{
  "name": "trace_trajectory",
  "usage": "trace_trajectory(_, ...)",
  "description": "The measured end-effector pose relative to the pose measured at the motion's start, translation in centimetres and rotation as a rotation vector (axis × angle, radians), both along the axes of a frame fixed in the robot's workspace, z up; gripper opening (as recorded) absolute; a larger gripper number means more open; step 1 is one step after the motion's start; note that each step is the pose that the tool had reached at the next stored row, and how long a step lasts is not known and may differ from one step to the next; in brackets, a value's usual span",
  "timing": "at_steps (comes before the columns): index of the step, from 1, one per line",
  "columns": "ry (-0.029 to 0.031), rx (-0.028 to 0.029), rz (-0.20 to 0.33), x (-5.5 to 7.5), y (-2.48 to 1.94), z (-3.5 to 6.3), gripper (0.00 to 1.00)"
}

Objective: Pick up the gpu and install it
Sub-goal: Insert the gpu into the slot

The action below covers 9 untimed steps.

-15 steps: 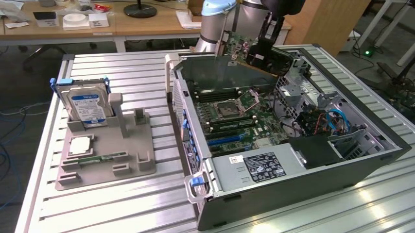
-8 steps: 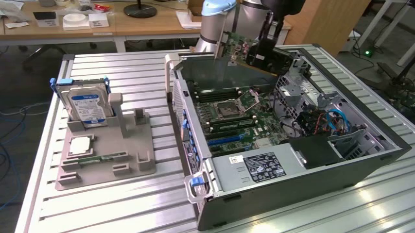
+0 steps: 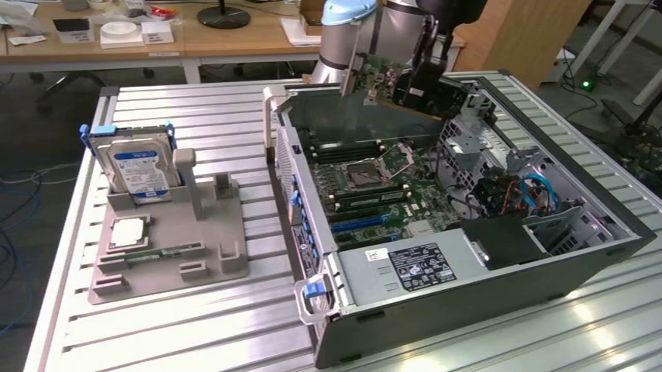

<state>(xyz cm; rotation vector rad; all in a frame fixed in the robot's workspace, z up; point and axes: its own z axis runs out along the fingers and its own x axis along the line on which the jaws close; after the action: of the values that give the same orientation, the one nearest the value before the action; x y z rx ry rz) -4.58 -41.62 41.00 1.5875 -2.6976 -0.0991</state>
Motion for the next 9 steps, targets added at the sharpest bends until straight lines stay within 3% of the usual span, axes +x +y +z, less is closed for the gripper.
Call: trace_trajectory(9,-0.0002,0.0001,0.091,0.0,0.0,-0.05,0.28)
